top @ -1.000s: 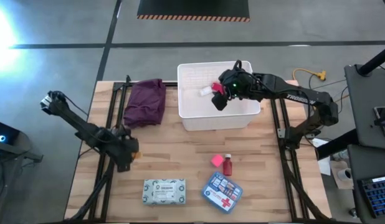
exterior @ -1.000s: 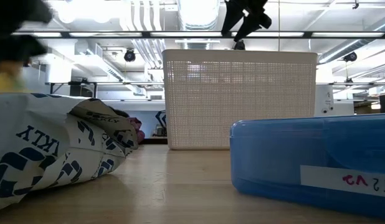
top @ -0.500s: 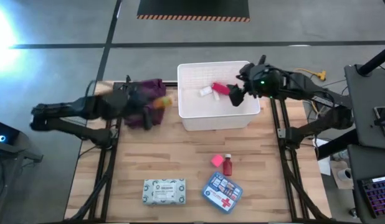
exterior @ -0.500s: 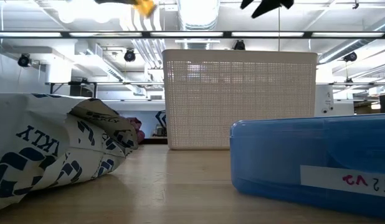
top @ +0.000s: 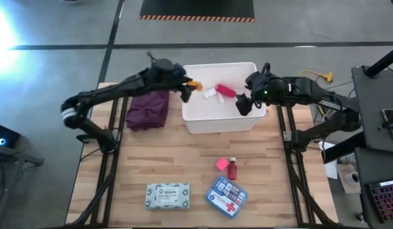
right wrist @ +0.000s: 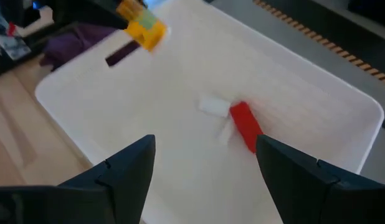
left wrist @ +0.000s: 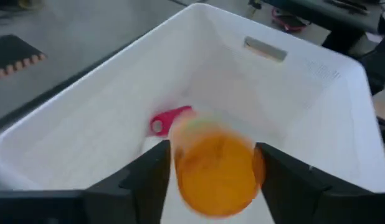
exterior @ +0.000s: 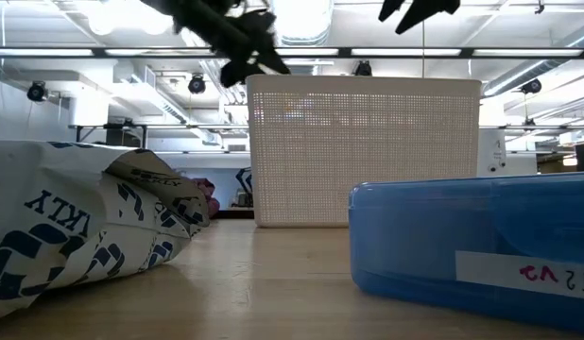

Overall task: Pick & place medical supplies in basket/bin
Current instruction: Put the pill bottle into the bin

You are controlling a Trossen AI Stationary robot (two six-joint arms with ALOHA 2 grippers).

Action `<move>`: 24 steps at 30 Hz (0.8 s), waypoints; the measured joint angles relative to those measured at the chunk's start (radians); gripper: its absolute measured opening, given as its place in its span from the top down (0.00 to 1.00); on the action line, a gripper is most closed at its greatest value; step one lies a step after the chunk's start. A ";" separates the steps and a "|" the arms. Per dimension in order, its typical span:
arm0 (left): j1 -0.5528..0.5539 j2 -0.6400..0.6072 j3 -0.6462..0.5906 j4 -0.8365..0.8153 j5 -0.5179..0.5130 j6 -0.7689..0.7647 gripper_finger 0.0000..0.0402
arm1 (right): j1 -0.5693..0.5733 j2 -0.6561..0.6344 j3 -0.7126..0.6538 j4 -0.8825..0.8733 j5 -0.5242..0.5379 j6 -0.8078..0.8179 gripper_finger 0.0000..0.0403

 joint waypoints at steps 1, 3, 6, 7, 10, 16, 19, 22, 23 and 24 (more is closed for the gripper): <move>-0.008 0.026 0.039 -0.028 0.000 0.001 0.44 | 0.002 0.003 0.000 -0.008 0.000 0.003 0.33; -0.022 0.067 0.123 -0.121 0.001 0.018 0.38 | 0.003 0.008 0.000 -0.024 0.000 0.004 0.32; -0.040 0.105 0.267 -0.318 0.002 0.060 0.31 | 0.008 0.011 -0.002 -0.034 -0.010 0.014 0.32; -0.047 0.110 0.317 -0.402 0.002 0.074 0.29 | 0.008 0.011 -0.002 -0.039 -0.020 0.016 0.31; -0.078 0.102 0.438 -0.632 -0.005 0.099 0.28 | 0.008 0.010 -0.002 -0.078 -0.074 0.085 0.32; -0.191 -0.003 0.497 -0.795 -0.096 0.073 0.28 | 0.025 0.036 -0.021 -0.208 -0.165 0.257 0.34; -0.246 -0.082 0.448 -0.793 -0.139 0.033 0.28 | 0.057 0.056 -0.071 -0.215 -0.240 0.305 0.35; -0.292 -0.166 0.368 -0.789 -0.180 -0.027 0.28 | 0.096 0.069 -0.147 -0.219 -0.324 0.359 0.35; -0.305 -0.196 0.335 -0.782 -0.194 -0.049 0.28 | 0.111 0.071 -0.178 -0.220 -0.347 0.384 0.35; -0.316 -0.228 0.300 -0.774 -0.208 -0.071 0.28 | 0.129 0.075 -0.209 -0.220 -0.368 0.407 0.35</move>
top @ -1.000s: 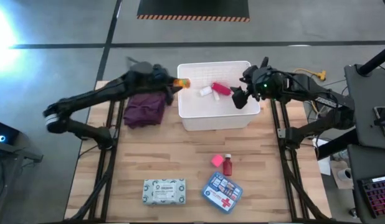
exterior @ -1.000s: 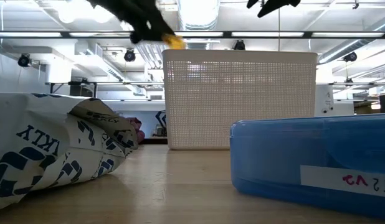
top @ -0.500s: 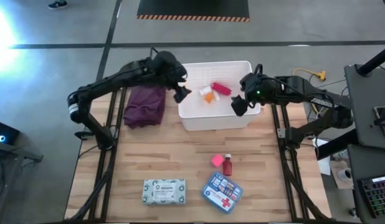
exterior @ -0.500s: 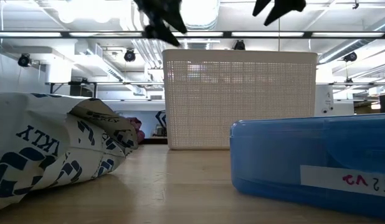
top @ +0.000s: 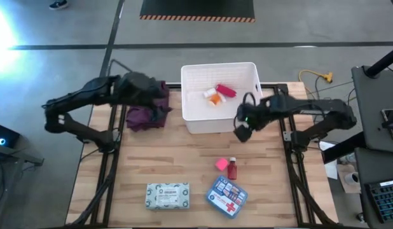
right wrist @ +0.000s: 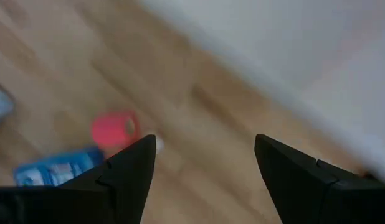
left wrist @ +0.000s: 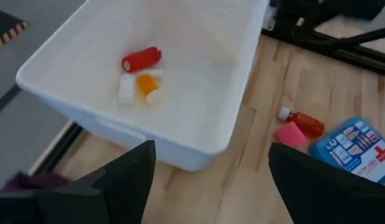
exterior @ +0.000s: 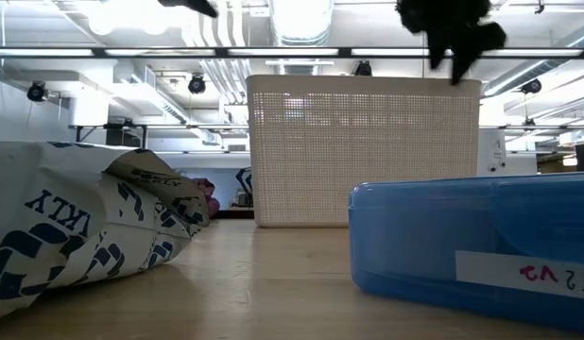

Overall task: Pick & place medical supplies in basket/bin
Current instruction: Put the pill bottle into the bin

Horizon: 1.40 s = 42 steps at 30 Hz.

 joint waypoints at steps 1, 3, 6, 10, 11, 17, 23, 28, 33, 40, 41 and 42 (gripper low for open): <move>-0.008 -0.034 -0.039 0.008 -0.012 -0.022 0.28 | 0.019 0.002 -0.032 0.004 -0.014 0.024 0.35; -0.020 -0.104 -0.126 0.033 -0.026 -0.068 0.28 | 0.065 0.004 -0.097 0.026 -0.032 0.067 0.35; -0.031 -0.209 -0.265 0.093 -0.027 -0.123 0.28 | 0.149 0.004 -0.187 0.137 -0.032 0.112 0.36; -0.037 -0.346 -0.426 0.173 -0.025 -0.192 0.28 | 0.253 0.009 -0.288 0.346 -0.030 0.180 0.37; -0.037 -0.376 -0.459 0.188 -0.025 -0.205 0.28 | 0.273 0.014 -0.312 0.385 -0.030 0.203 0.37; -0.037 -0.519 -0.588 0.236 -0.025 -0.269 0.28 | 0.338 0.074 -0.424 0.477 -0.097 0.459 0.37; -0.037 -0.575 -0.621 0.236 -0.025 -0.277 0.28 | 0.350 0.148 -0.472 0.674 -0.180 0.631 0.37; -0.037 -0.582 -0.622 0.236 -0.024 -0.268 0.28 | 0.350 0.230 -0.435 0.717 -0.193 0.695 0.33; -0.037 -0.580 -0.623 0.236 -0.023 -0.266 0.28 | 0.351 0.333 -0.392 0.716 -0.201 0.721 0.30; -0.037 -0.581 -0.619 0.234 -0.023 -0.266 0.28 | 0.357 0.439 -0.329 0.687 -0.184 0.676 0.31; -0.037 -0.581 -0.619 0.234 -0.023 -0.266 0.28 | 0.357 0.444 -0.323 0.674 -0.173 0.666 0.33; -0.037 -0.581 -0.619 0.234 -0.023 -0.266 0.28 | 0.358 0.450 -0.313 0.652 -0.160 0.653 0.36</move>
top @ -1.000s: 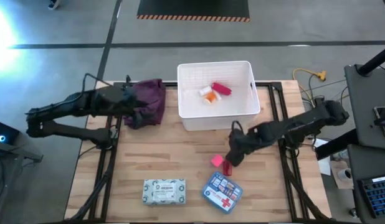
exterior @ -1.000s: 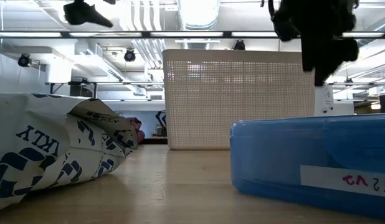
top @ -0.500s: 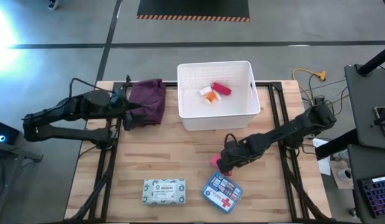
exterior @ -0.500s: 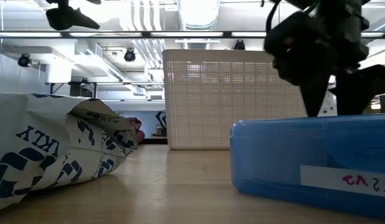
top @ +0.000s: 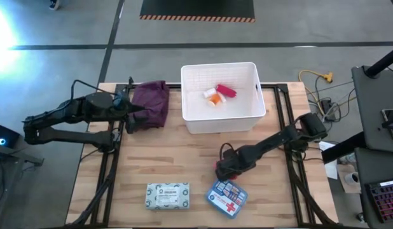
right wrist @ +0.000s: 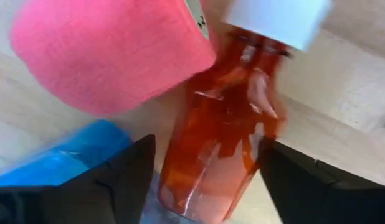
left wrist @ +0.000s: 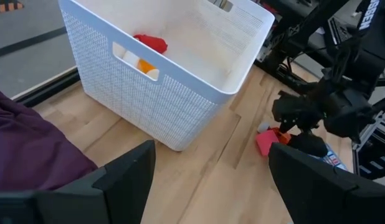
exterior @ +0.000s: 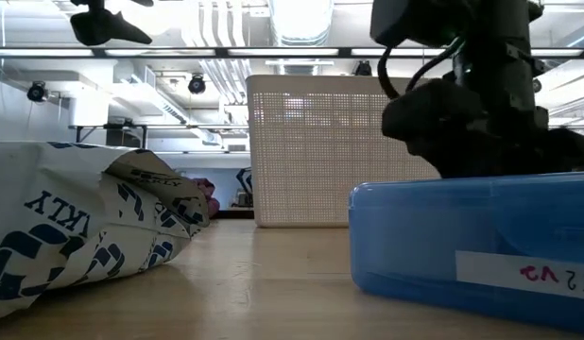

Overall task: Pick & place medical supplies in basket/bin
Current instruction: Put the pill bottle into the bin

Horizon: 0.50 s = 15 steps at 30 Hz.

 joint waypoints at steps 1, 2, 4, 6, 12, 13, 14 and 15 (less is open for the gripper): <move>0.000 -0.001 0.000 0.000 0.000 0.000 0.28 | 0.000 0.002 0.009 -0.025 0.014 -0.009 0.39; 0.000 0.000 0.000 0.000 0.000 0.000 0.28 | 0.001 0.001 0.015 -0.065 0.043 -0.021 0.43; -0.001 0.000 0.000 0.000 0.000 0.000 0.28 | -0.003 -0.004 0.026 -0.143 0.088 -0.037 0.51; -0.001 0.000 0.000 0.000 0.000 0.000 0.28 | -0.004 -0.020 0.051 -0.193 0.126 -0.043 0.59; -0.001 0.001 0.000 0.001 0.001 0.000 0.28 | 0.005 -0.144 0.159 -0.334 0.315 -0.086 0.72; -0.001 0.001 0.000 0.001 0.001 0.000 0.28 | 0.004 -0.178 0.183 -0.347 0.370 -0.095 0.72; -0.001 0.001 0.000 0.002 0.001 0.000 0.28 | 0.005 -0.208 0.208 -0.350 0.428 -0.103 0.72; -0.001 0.001 0.000 0.002 0.000 0.000 0.28 | 0.005 -0.244 0.233 -0.357 0.486 -0.111 0.71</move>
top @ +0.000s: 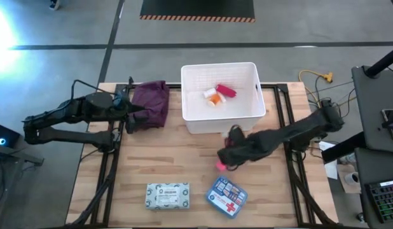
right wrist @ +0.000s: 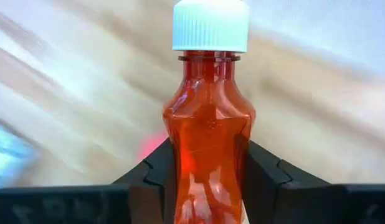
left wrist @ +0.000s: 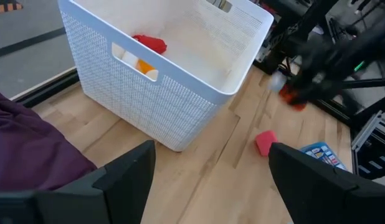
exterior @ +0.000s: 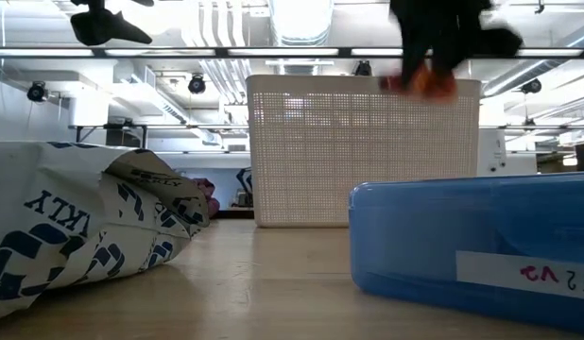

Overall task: Pick & place medical supplies in basket/bin
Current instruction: Put the pill bottle into the bin, then put the pink bandage into the bin

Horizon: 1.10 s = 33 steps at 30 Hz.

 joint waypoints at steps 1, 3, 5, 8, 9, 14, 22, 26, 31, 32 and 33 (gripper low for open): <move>0.000 0.000 0.000 0.000 0.000 0.000 0.28 | -0.002 -0.030 0.023 -0.011 0.064 -0.008 0.70; 0.000 0.002 0.000 0.000 0.000 0.000 0.28 | -0.014 -0.088 0.067 -0.011 0.199 -0.042 0.66; 0.000 0.008 0.000 0.000 0.000 0.000 0.28 | -0.046 -0.138 0.106 -0.009 0.312 -0.088 0.63; 0.000 0.015 0.000 0.001 0.000 0.000 0.28 | -0.123 -0.186 0.154 -0.003 0.407 -0.215 0.60; 0.000 0.019 0.000 0.001 0.000 0.000 0.28 | -0.158 -0.194 0.167 0.000 0.412 -0.273 0.59; 0.000 0.043 0.000 0.014 0.008 -0.010 0.28 | -0.375 -0.193 0.219 0.055 0.373 -0.543 0.51; -0.010 0.069 0.000 0.023 0.029 -0.081 0.28 | -0.548 -0.169 0.248 0.080 0.292 -0.717 0.22; -0.040 0.072 0.000 0.030 0.031 -0.106 0.28 | -0.542 -0.169 0.264 0.080 0.332 -0.794 0.13; -0.143 0.078 0.000 0.030 0.124 -0.101 0.28 | -0.449 -0.175 0.287 0.082 0.335 -0.912 0.11; -0.177 0.084 0.000 0.029 0.148 -0.095 0.29 | -0.421 -0.175 0.288 0.081 0.334 -0.924 0.12; -0.211 0.089 0.000 0.024 0.165 -0.089 0.29 | -0.391 -0.175 0.288 0.079 0.334 -0.930 0.12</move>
